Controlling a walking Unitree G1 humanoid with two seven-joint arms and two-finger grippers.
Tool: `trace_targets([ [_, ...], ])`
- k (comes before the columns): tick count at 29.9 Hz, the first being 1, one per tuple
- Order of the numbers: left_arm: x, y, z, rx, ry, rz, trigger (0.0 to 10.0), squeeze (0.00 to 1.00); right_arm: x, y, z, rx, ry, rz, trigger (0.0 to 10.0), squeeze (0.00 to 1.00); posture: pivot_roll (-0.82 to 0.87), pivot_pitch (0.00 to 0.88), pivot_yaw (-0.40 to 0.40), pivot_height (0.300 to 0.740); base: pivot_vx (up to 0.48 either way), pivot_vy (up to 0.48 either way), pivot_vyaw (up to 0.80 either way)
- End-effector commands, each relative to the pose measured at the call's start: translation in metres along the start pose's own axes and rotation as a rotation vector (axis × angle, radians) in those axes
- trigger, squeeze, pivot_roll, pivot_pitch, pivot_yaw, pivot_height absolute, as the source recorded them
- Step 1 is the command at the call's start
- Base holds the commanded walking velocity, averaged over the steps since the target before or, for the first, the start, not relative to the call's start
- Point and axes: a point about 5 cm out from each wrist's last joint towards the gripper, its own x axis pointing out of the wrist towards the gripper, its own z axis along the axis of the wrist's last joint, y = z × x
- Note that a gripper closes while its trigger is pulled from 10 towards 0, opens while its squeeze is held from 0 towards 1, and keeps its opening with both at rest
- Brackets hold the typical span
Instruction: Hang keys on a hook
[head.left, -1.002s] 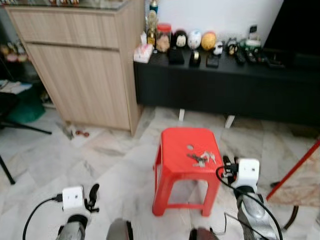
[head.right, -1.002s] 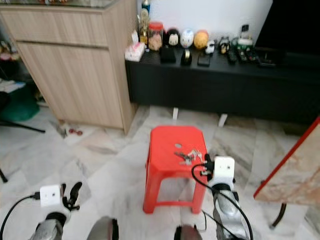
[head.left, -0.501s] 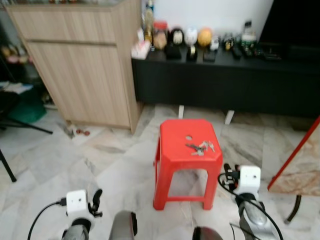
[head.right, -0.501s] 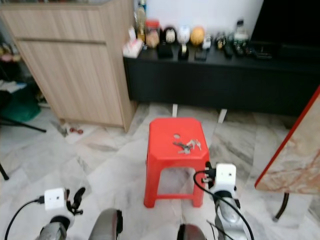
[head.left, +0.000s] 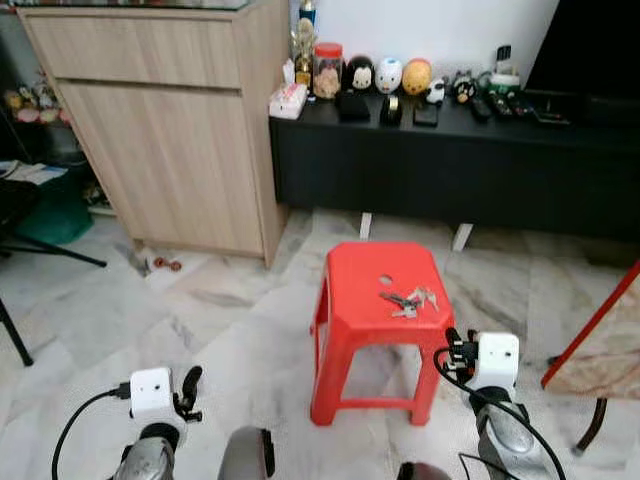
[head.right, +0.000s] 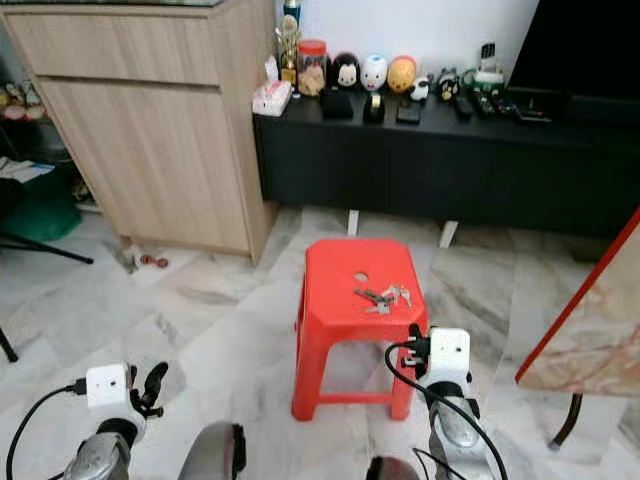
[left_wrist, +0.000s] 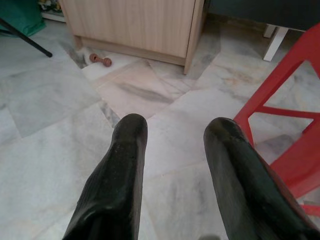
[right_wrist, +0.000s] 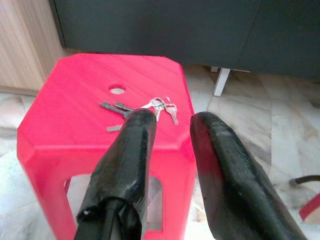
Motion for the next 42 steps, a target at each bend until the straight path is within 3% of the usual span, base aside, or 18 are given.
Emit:
trace_targets([
  [1, 0.0016, -0.0010, 0.0002, 0.003, 0.009, -0.004, 10.0, 0.00, 0.0010, -0.0011, 0.0024, -0.006, -0.012, -0.007, 10.0, 0.00, 0.01, 0.000, -0.037, 0.610, 0.292, 0.000, 0.00],
  [7, 0.0022, 0.0008, 0.0012, 0.002, 0.006, 0.006, 10.0, 0.00, -0.0018, -0.0016, 0.0004, -0.002, -0.012, -0.005, 10.0, 0.00, 0.00, 0.000, -0.036, 0.610, 0.301, 0.000, 0.65],
  [26, 0.0036, 0.0005, 0.0010, 0.010, 0.013, 0.001, 10.0, 0.00, 0.0007, 0.0029, -0.0012, 0.052, 0.007, 0.013, 10.0, 0.00, -0.02, 0.000, -0.024, 0.610, 0.296, 0.000, 0.00],
  [42, 0.0097, -0.0031, 0.0057, 0.009, 0.008, -0.015, 10.0, 0.00, 0.0004, 0.0023, -0.0038, 0.047, 0.020, 0.028, 10.0, 0.00, -0.02, 0.000, -0.028, 0.610, 0.065, 0.000, 0.00],
])
